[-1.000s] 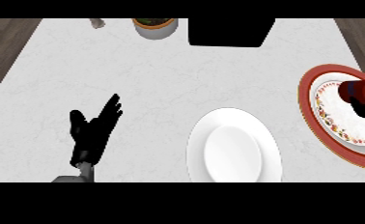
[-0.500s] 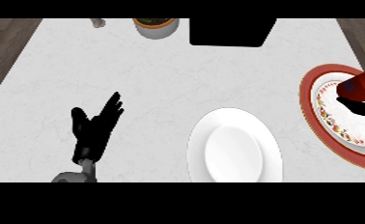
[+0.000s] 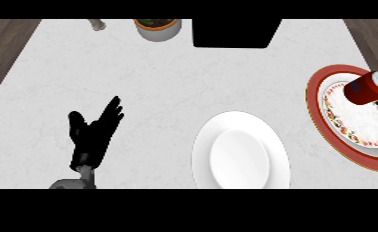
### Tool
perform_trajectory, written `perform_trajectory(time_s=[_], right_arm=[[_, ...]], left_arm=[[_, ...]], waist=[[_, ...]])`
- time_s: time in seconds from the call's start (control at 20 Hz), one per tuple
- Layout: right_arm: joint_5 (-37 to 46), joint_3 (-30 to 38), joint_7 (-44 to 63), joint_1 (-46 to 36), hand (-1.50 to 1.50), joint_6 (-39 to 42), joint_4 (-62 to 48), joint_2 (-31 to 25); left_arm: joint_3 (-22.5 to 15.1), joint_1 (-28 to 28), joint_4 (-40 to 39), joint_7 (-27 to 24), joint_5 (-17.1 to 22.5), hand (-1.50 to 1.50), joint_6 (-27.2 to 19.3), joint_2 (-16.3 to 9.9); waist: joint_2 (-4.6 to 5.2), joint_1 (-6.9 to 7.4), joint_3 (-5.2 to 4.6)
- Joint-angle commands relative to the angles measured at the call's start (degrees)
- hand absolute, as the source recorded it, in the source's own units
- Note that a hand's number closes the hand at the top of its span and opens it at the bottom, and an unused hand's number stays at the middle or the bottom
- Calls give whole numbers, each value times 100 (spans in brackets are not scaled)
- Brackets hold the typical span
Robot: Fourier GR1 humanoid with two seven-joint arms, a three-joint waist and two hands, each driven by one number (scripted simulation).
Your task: Pick the can from the plate and place it in the plate
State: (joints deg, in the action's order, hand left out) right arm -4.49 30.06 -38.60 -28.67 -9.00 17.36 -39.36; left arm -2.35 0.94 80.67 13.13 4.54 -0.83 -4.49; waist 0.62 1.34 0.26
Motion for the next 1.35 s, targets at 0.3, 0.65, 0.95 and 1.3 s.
perform_trajectory(time_s=[0.3,0.65,0.95,1.3], right_arm=[[-347,224,-802,1025,-150,2532,-477,-650],[-13,-146,-1861,1930,-150,2728,-373,-484],[24,-320,-1874,2370,-150,2710,-120,-541],[-200,-312,-1713,2880,-150,2706,282,-557]], left_arm=[[23,-77,128,147,-10,0,-59,30],[-53,-357,249,-52,-48,0,49,48],[-28,-315,560,428,-47,0,-35,36],[115,-373,180,-88,-91,0,-3,66]], waist=[[-32,-88,-5],[-51,-109,-13],[-63,-125,-20],[-65,-137,-25]])
